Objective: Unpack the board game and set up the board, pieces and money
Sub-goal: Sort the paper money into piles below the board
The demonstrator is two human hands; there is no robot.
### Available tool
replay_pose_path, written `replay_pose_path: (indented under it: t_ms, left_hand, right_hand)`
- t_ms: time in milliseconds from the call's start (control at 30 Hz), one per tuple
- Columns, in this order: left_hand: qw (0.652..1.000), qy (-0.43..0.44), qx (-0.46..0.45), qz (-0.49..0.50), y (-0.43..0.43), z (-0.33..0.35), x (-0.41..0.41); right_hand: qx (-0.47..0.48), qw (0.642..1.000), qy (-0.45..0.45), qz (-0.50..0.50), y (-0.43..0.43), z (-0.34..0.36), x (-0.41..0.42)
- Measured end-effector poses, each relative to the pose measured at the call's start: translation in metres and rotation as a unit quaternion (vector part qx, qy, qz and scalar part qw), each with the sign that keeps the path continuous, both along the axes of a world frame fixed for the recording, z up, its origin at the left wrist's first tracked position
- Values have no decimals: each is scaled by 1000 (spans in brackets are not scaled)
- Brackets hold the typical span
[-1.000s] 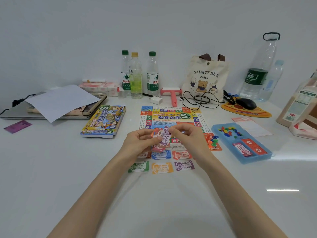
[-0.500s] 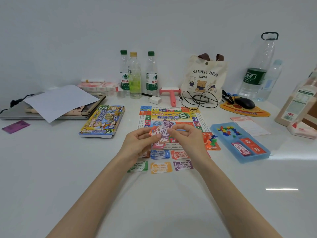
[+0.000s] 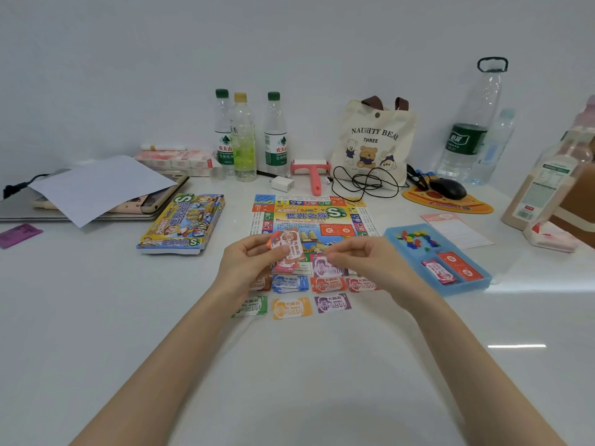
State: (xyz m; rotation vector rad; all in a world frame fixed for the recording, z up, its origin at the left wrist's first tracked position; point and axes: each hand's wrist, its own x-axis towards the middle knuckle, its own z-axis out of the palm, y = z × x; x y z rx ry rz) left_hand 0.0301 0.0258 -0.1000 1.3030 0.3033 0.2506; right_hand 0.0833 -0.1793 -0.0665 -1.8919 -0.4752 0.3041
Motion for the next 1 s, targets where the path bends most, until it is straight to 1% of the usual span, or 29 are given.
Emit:
replay_pose_path:
  t_ms: [100,200,433,633,867,1000]
  left_hand:
    - [1000,-8,-2,14,1,-1,0]
    - [1000,-9,-5,23,1,0,0]
    - [1000,-4,3,22,1,0,0]
    - [1000,0,14,21,1,-2,1]
    - [1000,-7,11,20,0,-2,1]
    - [1000,-4,16,11,-3,0,0]
  right_hand:
    - [-86,996,-9,10,-10,-6,2]
    - [-139,990,-16,8,-12,-15,3]
    - [-183,980,-74,-4,-5,-28,-3]
    - [-232,962,-143,-15,-3,-32,-10]
    - [-271,944,-182,-46,-2,-35,-16]
    - [-288,939,-184,-39,-2,-35,-19]
